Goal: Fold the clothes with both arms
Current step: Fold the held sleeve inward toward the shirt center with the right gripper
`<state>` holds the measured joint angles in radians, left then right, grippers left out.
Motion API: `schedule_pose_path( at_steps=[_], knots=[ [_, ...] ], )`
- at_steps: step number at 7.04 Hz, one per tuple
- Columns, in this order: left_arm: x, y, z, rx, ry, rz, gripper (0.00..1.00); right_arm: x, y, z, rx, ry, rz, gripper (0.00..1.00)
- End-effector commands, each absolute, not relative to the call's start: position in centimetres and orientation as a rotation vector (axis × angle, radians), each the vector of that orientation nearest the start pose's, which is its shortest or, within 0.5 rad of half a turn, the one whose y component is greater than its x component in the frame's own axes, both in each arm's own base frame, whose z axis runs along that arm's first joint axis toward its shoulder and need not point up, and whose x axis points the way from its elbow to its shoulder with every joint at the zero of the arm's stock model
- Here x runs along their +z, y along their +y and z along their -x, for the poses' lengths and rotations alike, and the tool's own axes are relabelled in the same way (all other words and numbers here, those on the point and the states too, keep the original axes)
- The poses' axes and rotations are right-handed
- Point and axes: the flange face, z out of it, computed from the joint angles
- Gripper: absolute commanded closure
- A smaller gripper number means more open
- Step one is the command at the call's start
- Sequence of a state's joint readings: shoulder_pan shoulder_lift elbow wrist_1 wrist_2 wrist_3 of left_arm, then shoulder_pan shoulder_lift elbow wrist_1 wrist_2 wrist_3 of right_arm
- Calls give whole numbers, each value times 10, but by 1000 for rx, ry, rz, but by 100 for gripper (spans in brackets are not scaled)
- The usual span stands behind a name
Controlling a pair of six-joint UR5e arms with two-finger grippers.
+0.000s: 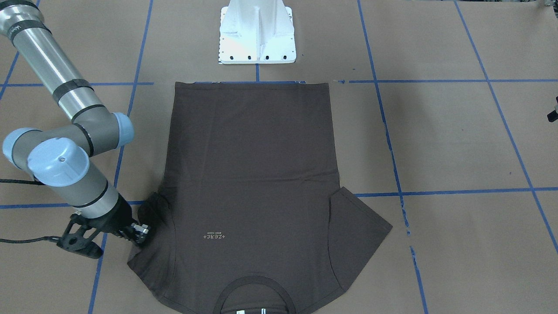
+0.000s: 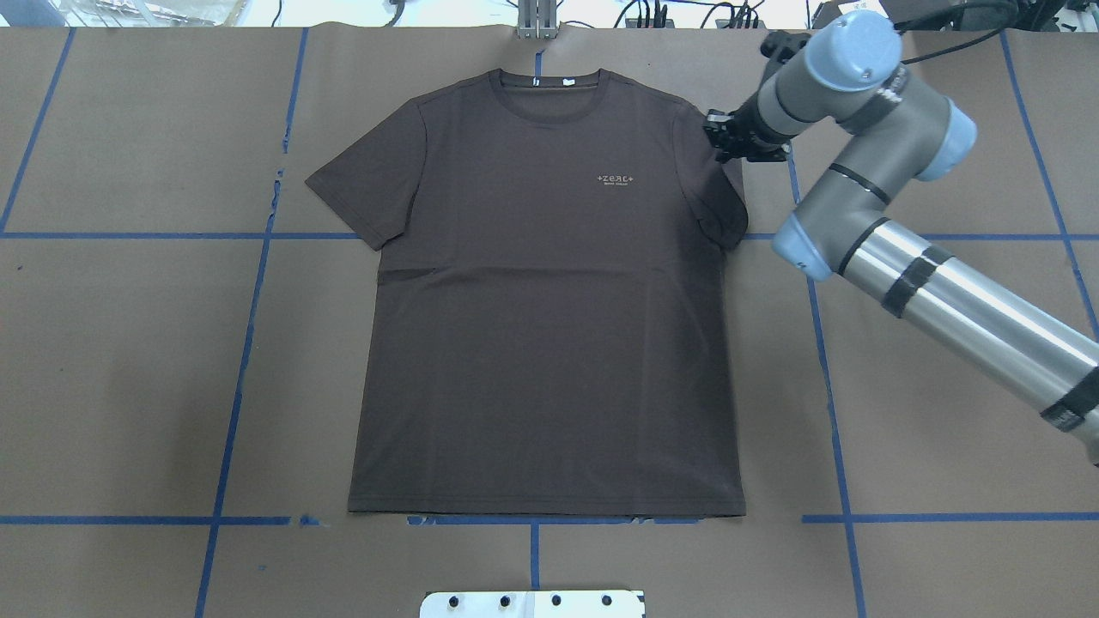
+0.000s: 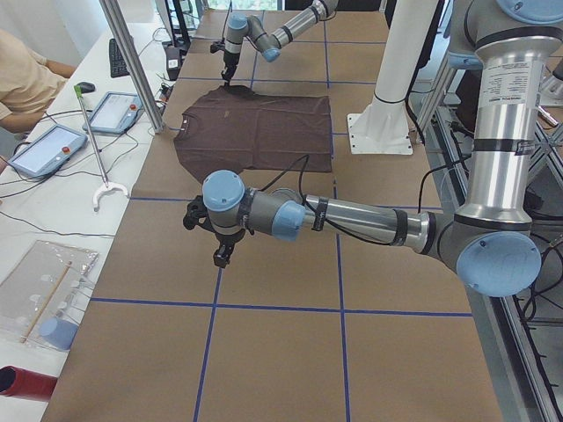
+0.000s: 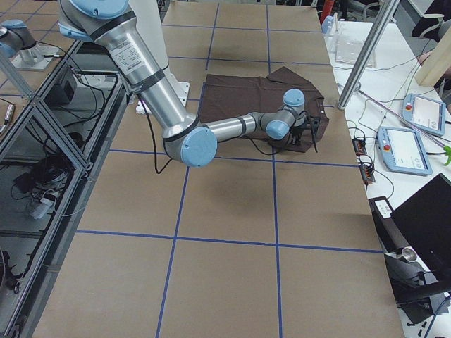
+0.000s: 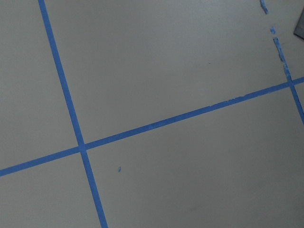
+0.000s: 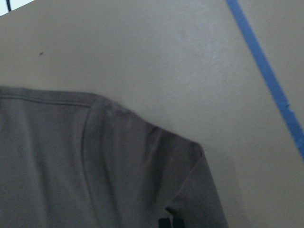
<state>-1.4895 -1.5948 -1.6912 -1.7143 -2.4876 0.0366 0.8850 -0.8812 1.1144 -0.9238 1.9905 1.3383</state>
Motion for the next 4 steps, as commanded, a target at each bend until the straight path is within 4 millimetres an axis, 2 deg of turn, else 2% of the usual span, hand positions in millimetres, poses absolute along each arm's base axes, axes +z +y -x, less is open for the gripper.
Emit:
schedule_pose_path(
  at_steps=[1, 3, 4],
  knots=[
    [560, -514, 13, 245, 918, -255, 0, 344, -669, 461, 417, -969, -125, 100],
    [558, -514, 13, 245, 918, -257, 0, 333, -684, 483, 446, -933, -160, 100],
    [557, -514, 13, 245, 918, -259, 0, 330, -688, 485, 451, -925, -169, 100]
  ],
)
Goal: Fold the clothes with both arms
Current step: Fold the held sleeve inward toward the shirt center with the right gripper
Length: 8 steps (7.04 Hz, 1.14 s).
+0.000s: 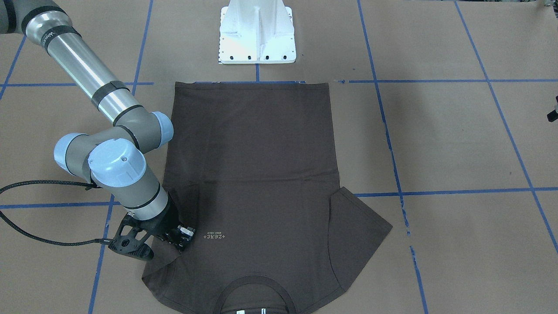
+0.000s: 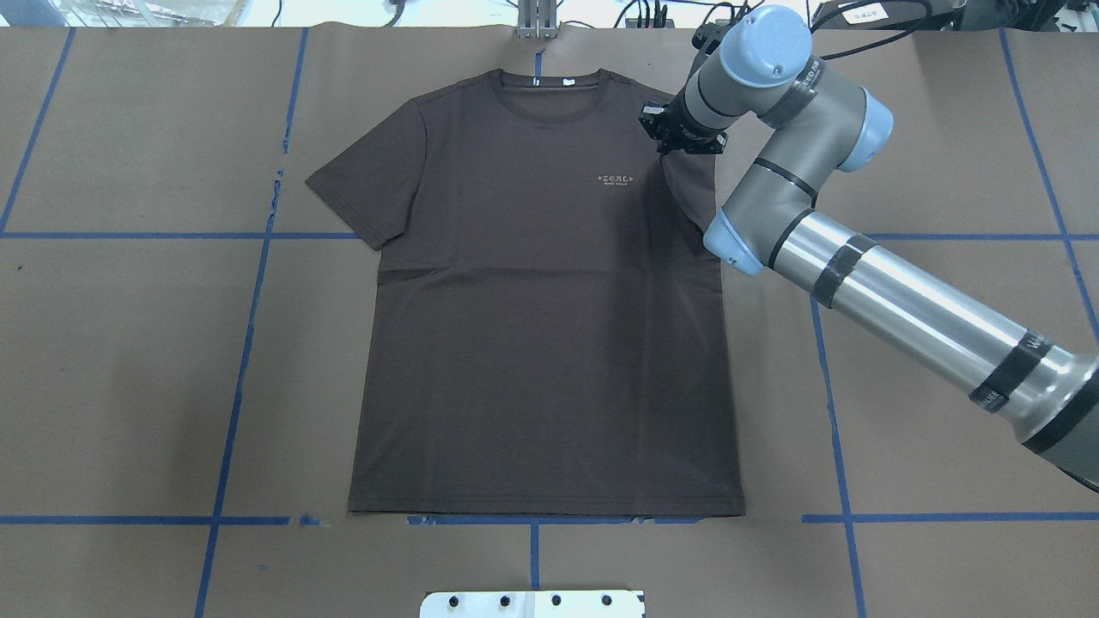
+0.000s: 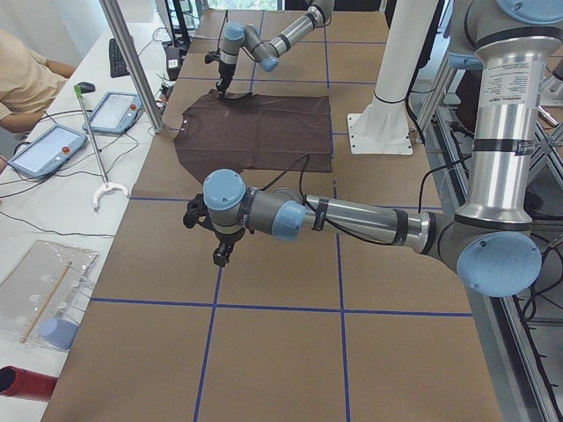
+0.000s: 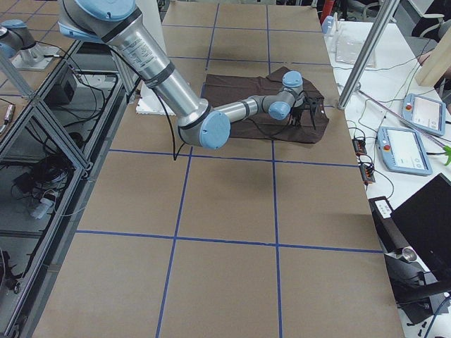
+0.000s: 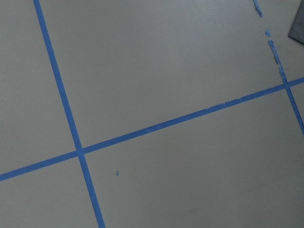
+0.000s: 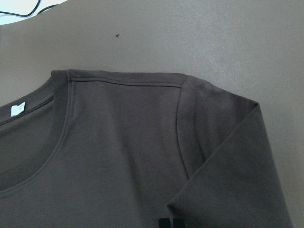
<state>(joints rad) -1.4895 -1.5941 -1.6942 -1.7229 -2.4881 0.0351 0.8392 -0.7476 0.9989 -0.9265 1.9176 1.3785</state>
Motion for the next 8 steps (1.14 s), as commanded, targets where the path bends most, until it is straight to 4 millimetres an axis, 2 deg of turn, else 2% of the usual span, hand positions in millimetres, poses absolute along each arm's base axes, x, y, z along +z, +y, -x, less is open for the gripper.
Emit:
schedule_pose_path(
  at_steps=[1, 2, 3, 4, 5, 6, 7, 8],
  knots=[
    [550, -516, 12, 249, 918, -272, 0, 328, -684, 493, 443, -925, -169, 1],
    [529, -523, -8, 278, 926, -288, 0, 329, -678, 501, 443, -920, -175, 0],
    [504, -533, -44, 269, 951, -299, 0, 322, -677, 498, 440, -936, -183, 0],
    [461, -544, -104, 222, 1011, -274, 0, 313, -670, 491, 433, -965, -192, 0],
    [430, -546, -154, 169, 1061, -214, 0, 303, -650, 472, 412, -1020, -200, 0],
    [403, -547, -195, 83, 1094, -123, 0, 307, -618, 440, 371, -1085, -160, 0],
    [374, -548, -246, 28, 1084, -90, 0, 315, -592, 403, 339, -1132, -128, 0],
    [365, -546, -287, -76, 1050, -47, 0, 317, -572, 362, 302, -1181, -104, 0]
  ],
)
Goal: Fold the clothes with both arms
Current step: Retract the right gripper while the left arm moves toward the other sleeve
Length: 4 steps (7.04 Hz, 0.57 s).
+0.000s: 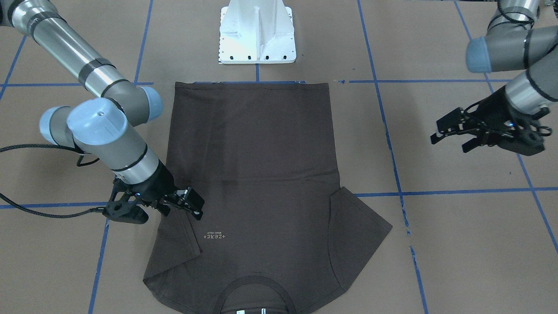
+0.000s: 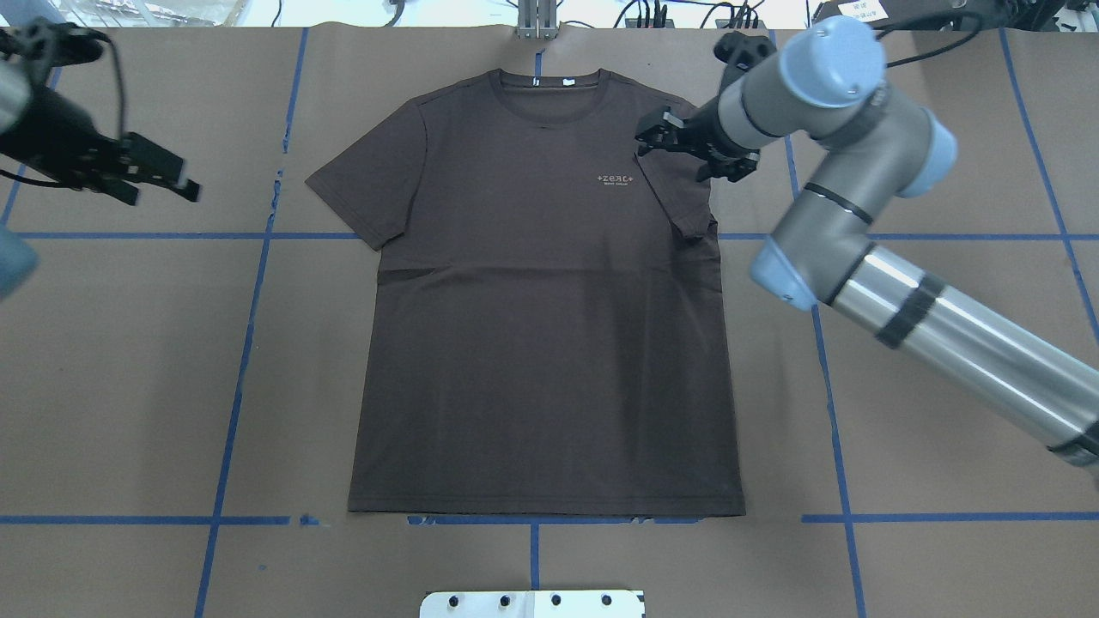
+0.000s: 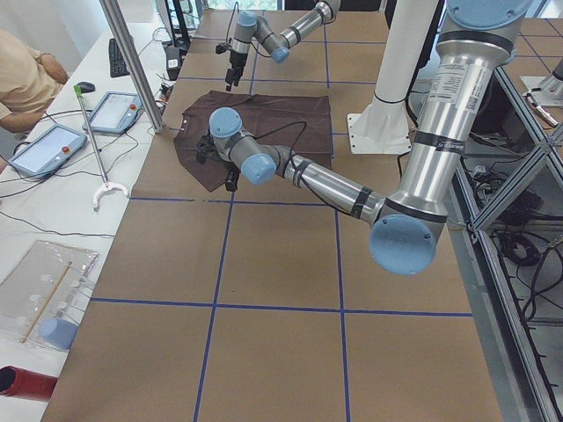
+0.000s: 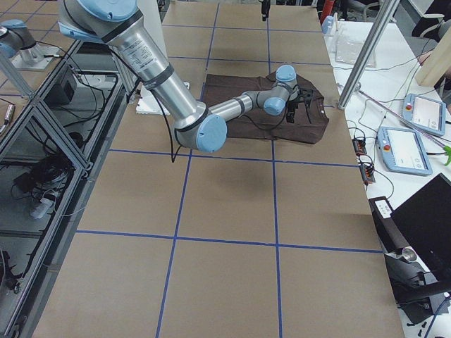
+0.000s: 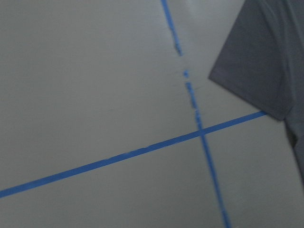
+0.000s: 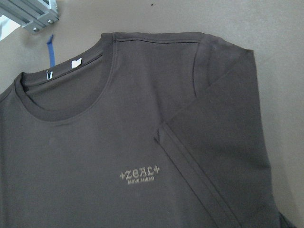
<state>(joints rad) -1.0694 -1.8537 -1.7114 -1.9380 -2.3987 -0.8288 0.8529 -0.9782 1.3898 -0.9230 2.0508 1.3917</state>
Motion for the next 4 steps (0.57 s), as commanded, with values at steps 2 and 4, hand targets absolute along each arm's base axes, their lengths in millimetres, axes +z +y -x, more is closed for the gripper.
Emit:
schedule_pose_path(
  at_steps=[2, 4],
  knots=[
    [394, -601, -326, -191, 938, -51, 2, 355, -579, 265, 245, -1205, -73, 0],
    [401, -627, -359, -295, 927, -20, 8, 386, -574, 241, 274, -1174, -79, 0]
  ],
)
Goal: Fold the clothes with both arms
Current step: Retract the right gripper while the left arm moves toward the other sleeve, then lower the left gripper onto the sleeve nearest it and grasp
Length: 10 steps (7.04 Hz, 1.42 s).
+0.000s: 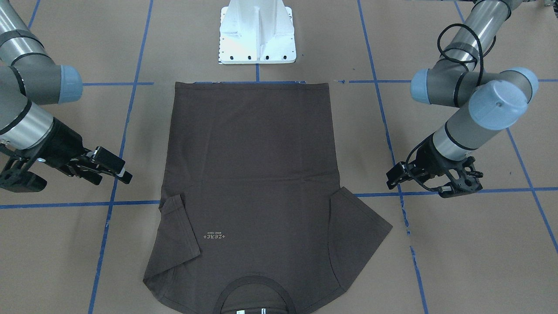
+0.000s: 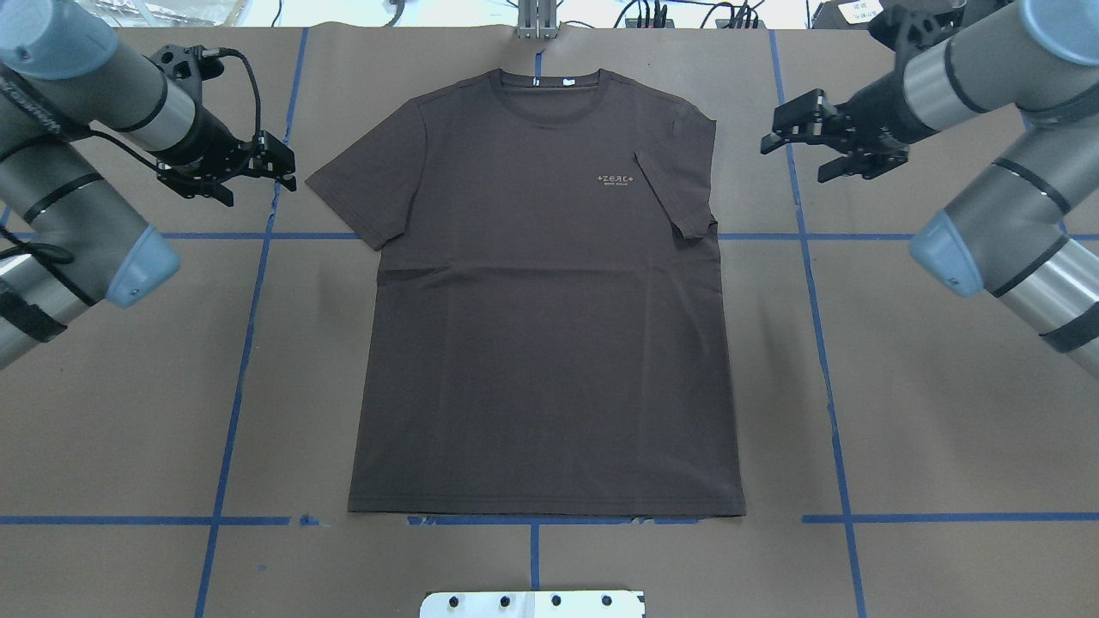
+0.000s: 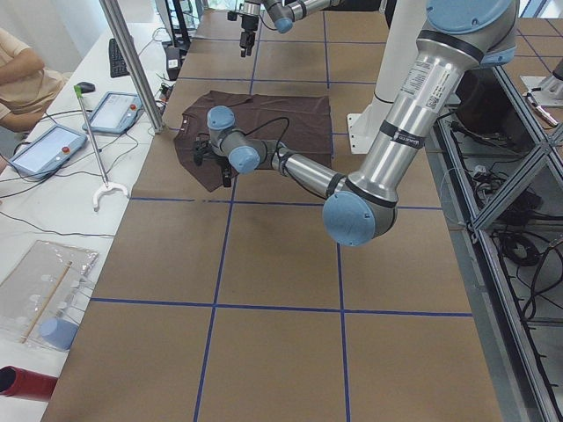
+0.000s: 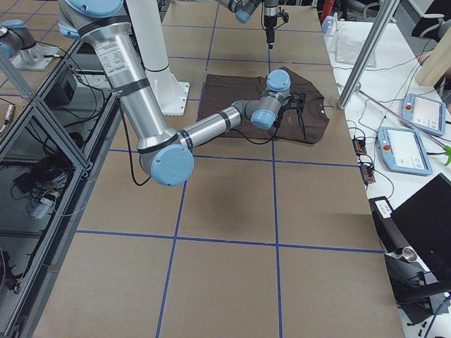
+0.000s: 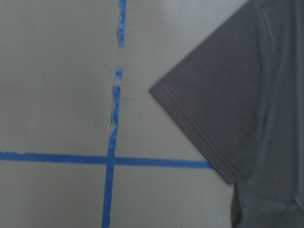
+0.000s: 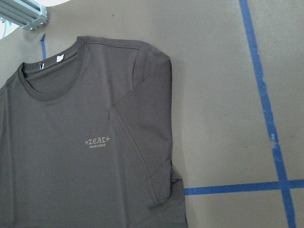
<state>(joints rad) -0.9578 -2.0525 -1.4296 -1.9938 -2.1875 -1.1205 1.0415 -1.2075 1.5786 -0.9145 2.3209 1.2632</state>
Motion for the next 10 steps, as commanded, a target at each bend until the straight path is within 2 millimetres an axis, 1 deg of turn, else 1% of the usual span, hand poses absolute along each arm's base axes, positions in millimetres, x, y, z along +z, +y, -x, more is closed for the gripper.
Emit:
schedule_pose_path(
  at_steps=[1, 2, 3, 4, 5, 6, 7, 9, 10],
  knots=[
    [390, -640, -365, -328, 905, -67, 10, 405, -561, 219, 287, -1183, -101, 0],
    [391, -647, -378, -332, 888, -60, 11, 419, -557, 208, 294, -1187, -114, 0],
    [395, -666, -387, -364, 844, -120, 13, 427, -552, 205, 301, -1181, -114, 0],
    [407, -667, -402, -357, 820, -130, 17, 434, -552, 205, 302, -1177, -111, 0],
    [415, -670, -406, -367, 791, -156, 19, 435, -553, 205, 307, -1174, -114, 0],
    [424, -676, -414, -363, 789, -165, 21, 437, -552, 205, 308, -1172, -115, 0],
    [430, -675, -422, -350, 804, -174, 25, 437, -553, 205, 312, -1168, -123, 0],
    [427, -675, -424, -344, 808, -177, 40, 438, -555, 206, 312, -1168, -121, 0],
    [424, -674, -426, -337, 812, -181, 41, 438, -555, 206, 312, -1168, -121, 0]
  ],
)
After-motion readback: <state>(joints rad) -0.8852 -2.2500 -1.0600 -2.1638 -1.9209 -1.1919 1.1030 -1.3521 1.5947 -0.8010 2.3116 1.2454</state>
